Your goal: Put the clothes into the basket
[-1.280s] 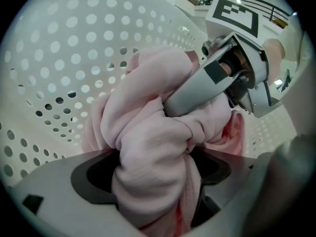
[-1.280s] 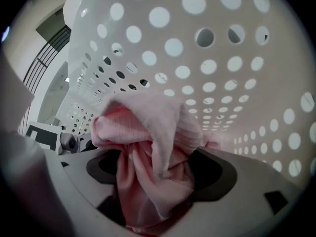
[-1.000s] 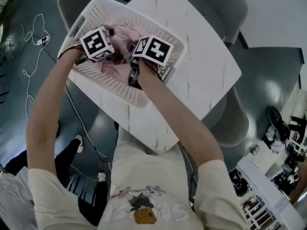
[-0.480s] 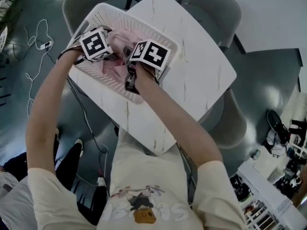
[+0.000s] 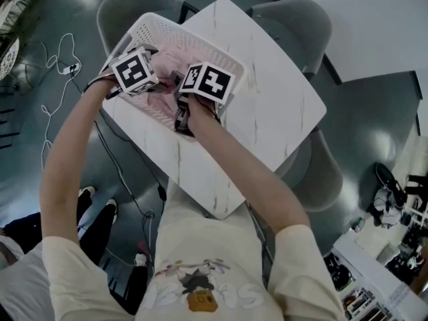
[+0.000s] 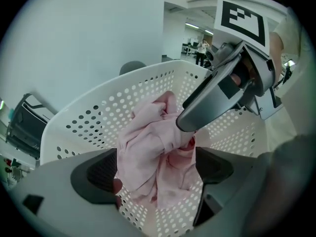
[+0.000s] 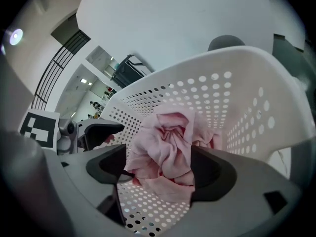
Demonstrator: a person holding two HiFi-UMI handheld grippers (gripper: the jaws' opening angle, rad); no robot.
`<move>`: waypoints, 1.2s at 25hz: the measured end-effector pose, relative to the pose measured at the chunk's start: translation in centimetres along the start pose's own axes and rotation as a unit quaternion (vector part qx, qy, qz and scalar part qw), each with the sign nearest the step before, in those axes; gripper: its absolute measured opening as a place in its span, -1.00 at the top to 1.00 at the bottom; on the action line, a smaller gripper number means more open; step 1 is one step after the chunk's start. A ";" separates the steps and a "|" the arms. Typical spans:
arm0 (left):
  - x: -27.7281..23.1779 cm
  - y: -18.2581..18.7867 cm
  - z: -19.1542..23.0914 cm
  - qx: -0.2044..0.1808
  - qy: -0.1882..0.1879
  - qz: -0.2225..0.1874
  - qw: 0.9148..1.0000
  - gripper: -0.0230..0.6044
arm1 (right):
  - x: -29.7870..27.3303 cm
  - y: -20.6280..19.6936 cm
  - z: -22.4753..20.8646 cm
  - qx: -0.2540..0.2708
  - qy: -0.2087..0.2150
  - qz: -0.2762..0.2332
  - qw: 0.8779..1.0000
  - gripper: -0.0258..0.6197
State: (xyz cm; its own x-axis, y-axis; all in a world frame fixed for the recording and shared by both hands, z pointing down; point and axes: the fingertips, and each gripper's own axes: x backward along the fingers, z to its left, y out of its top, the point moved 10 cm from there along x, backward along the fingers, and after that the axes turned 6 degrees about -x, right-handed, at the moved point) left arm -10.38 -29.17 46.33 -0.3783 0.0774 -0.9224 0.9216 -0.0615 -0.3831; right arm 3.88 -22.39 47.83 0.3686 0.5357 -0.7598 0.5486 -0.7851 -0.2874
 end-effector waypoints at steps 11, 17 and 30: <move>3.1 0.8 -3.4 0.021 0.020 -0.032 0.999 -0.64 | 3.8 0.1 1.1 0.036 0.025 -0.025 0.999 -0.30; 4.7 0.7 -5.1 0.047 0.043 -0.043 0.997 -0.54 | 5.8 0.1 2.3 0.069 0.051 -0.039 0.996 -0.30; 7.8 2.7 -8.6 0.077 0.110 -0.068 0.989 0.22 | 10.0 -0.7 1.7 0.094 0.084 -0.036 0.991 -0.30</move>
State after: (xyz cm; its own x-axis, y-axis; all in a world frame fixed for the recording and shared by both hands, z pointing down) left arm -10.07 -20.22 38.49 -0.4537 0.3090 -0.8359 0.8336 -0.1846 -0.5206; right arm 5.90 -17.02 39.48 0.4613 0.6241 -0.6306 0.4350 -0.7786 -0.4523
